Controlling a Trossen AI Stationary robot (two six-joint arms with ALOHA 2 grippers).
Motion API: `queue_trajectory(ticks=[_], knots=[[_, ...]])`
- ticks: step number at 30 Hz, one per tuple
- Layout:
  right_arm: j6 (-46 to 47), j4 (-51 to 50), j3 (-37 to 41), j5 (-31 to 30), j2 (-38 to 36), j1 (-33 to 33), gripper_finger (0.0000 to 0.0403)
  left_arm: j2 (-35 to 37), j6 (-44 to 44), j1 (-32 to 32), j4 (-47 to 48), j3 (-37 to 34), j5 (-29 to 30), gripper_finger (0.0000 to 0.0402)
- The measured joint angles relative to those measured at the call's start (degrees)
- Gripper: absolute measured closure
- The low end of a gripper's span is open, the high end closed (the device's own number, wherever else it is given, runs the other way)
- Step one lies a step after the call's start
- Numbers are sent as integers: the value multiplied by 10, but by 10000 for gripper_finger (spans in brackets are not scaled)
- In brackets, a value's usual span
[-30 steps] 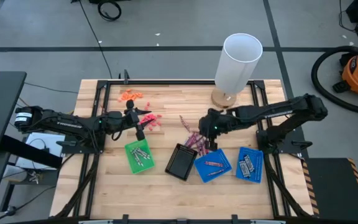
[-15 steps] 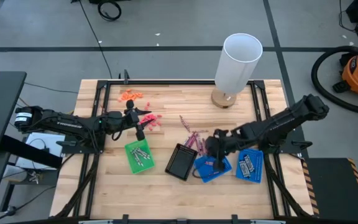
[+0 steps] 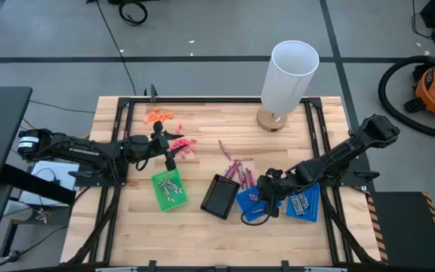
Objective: Sort crayons
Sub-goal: Put the pink crayon into the left blue bin
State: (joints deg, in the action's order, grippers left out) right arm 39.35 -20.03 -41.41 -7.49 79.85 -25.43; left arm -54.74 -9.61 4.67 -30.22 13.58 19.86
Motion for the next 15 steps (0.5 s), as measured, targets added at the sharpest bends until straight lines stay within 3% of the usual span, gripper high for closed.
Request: queue_trajectory(ticks=[9,15], knots=[[31,29,36,4,0,7,340,0,-3,0,0,0,0,214],[8,2,5,61,0,43,317,0,-5,0,0,0,0,214]])
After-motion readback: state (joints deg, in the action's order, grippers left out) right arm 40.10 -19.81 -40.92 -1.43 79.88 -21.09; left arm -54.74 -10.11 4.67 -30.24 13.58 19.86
